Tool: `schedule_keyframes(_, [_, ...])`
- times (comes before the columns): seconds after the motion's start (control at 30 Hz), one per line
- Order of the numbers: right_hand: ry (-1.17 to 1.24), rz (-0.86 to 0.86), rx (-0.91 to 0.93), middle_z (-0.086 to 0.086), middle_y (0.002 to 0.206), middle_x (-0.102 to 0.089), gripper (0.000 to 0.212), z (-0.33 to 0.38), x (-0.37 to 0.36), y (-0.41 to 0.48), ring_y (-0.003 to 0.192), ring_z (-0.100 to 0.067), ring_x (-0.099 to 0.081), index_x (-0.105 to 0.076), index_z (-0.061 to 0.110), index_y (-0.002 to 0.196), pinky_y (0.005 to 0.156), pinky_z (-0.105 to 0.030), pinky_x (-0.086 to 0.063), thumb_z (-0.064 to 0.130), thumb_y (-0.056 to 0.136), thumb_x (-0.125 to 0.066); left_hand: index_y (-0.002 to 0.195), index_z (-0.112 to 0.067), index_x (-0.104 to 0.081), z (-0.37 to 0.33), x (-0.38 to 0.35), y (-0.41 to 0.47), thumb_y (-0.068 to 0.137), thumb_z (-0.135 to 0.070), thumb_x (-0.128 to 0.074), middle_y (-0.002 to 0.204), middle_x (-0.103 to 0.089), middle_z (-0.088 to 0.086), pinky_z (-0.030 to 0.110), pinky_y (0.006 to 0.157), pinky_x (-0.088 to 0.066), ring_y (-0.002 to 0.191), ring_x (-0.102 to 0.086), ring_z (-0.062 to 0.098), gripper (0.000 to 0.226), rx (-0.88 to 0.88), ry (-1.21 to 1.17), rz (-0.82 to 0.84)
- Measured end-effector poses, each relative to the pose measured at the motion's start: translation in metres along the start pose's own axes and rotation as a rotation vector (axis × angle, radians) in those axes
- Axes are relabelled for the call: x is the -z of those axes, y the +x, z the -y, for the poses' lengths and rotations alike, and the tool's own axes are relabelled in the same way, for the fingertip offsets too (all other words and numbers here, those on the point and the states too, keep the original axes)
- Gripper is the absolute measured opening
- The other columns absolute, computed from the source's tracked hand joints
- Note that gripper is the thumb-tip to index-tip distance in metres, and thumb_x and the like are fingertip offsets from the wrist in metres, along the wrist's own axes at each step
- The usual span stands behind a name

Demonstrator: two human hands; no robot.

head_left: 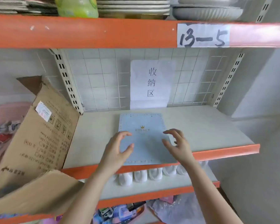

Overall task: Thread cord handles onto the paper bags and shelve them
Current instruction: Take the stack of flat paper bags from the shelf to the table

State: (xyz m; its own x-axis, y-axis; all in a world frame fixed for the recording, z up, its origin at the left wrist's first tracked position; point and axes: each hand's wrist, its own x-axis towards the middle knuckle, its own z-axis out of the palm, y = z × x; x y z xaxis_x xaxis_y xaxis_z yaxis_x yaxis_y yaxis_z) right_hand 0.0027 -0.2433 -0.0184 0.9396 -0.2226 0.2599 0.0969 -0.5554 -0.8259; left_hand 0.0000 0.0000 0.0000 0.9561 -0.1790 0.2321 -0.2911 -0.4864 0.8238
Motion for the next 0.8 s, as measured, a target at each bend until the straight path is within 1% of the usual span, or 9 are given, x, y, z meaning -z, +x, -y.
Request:
schedule_keyframes(0.1, [-0.176,0.296,-0.102,0.003,0.14,-0.034,0.046,-0.001,-0.007,0.028,0.129,-0.015,-0.038,-0.052,0.035,0.128,0.106,-0.025,-0.028,0.032,0.084,-0.068,0.119,-0.014,-0.055,0.021,-0.011,0.041,0.076,-0.04,-0.064,0.124,-0.053,-0.001,0.021,0.098,-0.026,0.122,-0.045,0.022,0.051,0.032,0.212,-0.056])
schedule_keyframes(0.23, [-0.116,0.336,-0.169,0.0,0.151,-0.022,0.063,-0.01,-0.013,0.045,0.133,-0.016,-0.033,-0.041,0.038,0.138,0.104,-0.022,-0.027,0.037,0.082,-0.07,0.137,-0.021,-0.041,0.042,-0.015,0.056,0.08,-0.036,-0.071,0.145,-0.029,0.005,0.029,0.101,-0.027,0.135,-0.028,0.025,0.066,0.312,0.21,-0.019])
schedule_keyframes(0.3, [-0.086,0.328,-0.195,0.0,0.15,-0.026,0.069,-0.012,-0.014,0.047,0.128,-0.016,-0.037,-0.037,0.037,0.14,0.105,-0.026,-0.031,0.036,0.081,-0.072,0.137,-0.021,-0.04,0.046,-0.018,0.059,0.079,-0.03,-0.073,0.142,-0.034,0.002,0.022,0.095,-0.03,0.132,-0.033,0.02,0.067,0.314,0.142,-0.061])
schedule_keyframes(0.37, [-0.059,0.322,-0.21,0.001,0.146,-0.032,0.072,-0.013,-0.015,0.047,0.126,-0.016,-0.039,-0.035,0.036,0.142,0.102,-0.025,-0.032,0.033,0.08,-0.072,0.138,-0.021,-0.039,0.045,-0.02,0.061,0.081,-0.027,-0.072,0.136,-0.043,0.0,0.015,0.087,-0.034,0.122,-0.044,0.016,0.067,0.332,0.082,-0.074])
schedule_keyframes(0.43, [-0.05,0.322,-0.196,0.001,0.145,-0.032,0.072,-0.012,-0.019,0.043,0.13,-0.015,-0.036,-0.036,0.036,0.142,0.099,-0.021,-0.03,0.032,0.08,-0.073,0.137,-0.024,-0.04,0.041,-0.024,0.061,0.08,-0.027,-0.072,0.119,-0.054,0.001,0.009,0.063,-0.041,0.089,-0.058,0.013,0.066,0.357,0.054,-0.068])
schedule_keyframes(0.5, [-0.014,0.304,-0.194,-0.001,0.147,-0.025,0.069,-0.011,-0.02,0.041,0.13,-0.01,-0.032,-0.039,0.037,0.14,0.097,-0.019,-0.028,0.03,0.08,-0.073,0.134,-0.027,-0.042,0.037,-0.027,0.059,0.079,-0.025,-0.074,0.107,-0.059,-0.003,0.007,0.053,-0.042,0.073,-0.057,0.006,0.063,0.339,-0.008,-0.099])
schedule_keyframes(0.63, [0.091,0.246,-0.133,0.003,0.15,-0.013,0.062,-0.005,-0.014,0.038,0.119,0.013,-0.024,-0.045,0.041,0.13,0.098,-0.019,-0.032,0.022,0.079,-0.075,0.126,-0.033,-0.048,0.032,-0.032,0.055,0.078,-0.02,-0.075,0.126,-0.053,-0.016,0.022,0.099,-0.042,0.113,-0.051,-0.001,0.056,0.281,-0.117,-0.157])
schedule_keyframes(0.73, [0.097,0.163,-0.089,0.008,0.144,-0.026,0.057,-0.001,-0.01,0.036,0.108,0.034,-0.021,-0.047,0.043,0.123,0.089,-0.007,-0.032,0.021,0.079,-0.075,0.123,-0.032,-0.052,0.028,-0.031,0.054,0.079,-0.018,-0.075,0.128,-0.05,-0.023,0.008,0.101,-0.032,0.111,-0.039,-0.023,0.052,0.238,-0.148,-0.164])
schedule_keyframes(0.8, [0.107,0.105,-0.121,0.014,0.13,-0.043,0.051,0.0,-0.01,0.033,0.105,0.021,-0.04,-0.05,0.042,0.119,0.076,0.001,-0.033,0.022,0.079,-0.074,0.124,-0.027,-0.053,0.027,-0.032,0.052,0.079,-0.016,-0.075,0.128,-0.05,-0.023,-0.001,0.094,-0.029,0.108,-0.036,-0.029,0.052,0.22,-0.141,-0.147])
